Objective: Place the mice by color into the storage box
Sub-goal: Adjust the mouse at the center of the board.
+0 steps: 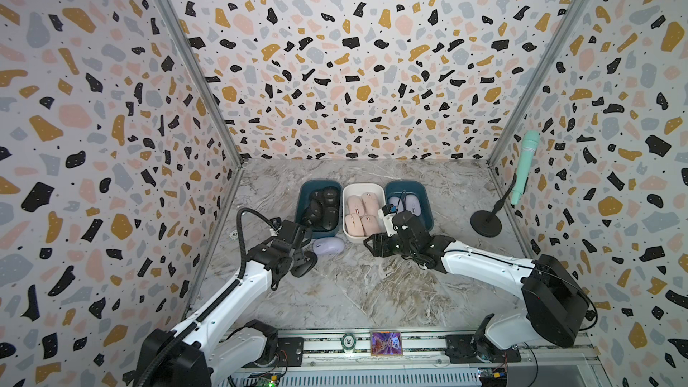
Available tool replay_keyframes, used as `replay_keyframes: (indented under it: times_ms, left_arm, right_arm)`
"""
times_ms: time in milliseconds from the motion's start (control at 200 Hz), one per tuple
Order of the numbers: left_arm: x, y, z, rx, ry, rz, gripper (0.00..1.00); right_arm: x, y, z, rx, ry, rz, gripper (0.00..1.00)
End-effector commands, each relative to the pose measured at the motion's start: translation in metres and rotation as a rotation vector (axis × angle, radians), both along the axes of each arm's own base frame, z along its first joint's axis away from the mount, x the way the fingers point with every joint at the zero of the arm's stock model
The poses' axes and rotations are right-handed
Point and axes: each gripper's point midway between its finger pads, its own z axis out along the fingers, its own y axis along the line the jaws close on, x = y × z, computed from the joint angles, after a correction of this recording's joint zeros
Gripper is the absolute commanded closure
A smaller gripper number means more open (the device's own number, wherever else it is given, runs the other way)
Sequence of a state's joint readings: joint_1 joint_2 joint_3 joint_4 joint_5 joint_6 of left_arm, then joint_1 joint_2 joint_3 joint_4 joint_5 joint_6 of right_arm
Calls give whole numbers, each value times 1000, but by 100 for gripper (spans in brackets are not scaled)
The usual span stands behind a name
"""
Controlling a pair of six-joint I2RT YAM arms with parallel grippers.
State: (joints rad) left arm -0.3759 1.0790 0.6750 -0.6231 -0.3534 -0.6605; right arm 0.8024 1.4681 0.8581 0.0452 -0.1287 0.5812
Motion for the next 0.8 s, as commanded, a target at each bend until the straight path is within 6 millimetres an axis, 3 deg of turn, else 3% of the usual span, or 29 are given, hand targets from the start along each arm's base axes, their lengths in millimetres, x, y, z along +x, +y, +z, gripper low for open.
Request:
replay_keyframes:
  times_ms: [0, 120, 355, 636, 796]
  left_arm:
    - [13, -6, -7, -48, -39, 31, 36]
    - [17, -4, -21, -19, -9, 46, 38]
    - [17, 25, -38, 83, 17, 117, 40]
    - [7, 24, -64, 91, 104, 77, 41]
    - [2, 18, -68, 48, 112, 67, 41]
  right_arm:
    - [7, 7, 23, 40, -42, 10, 28]
    - [7, 7, 24, 45, -40, 8, 28]
    - [8, 8, 28, 64, -47, 3, 28]
    - [9, 8, 27, 58, -49, 2, 28]
    - [9, 9, 25, 56, -44, 2, 28]
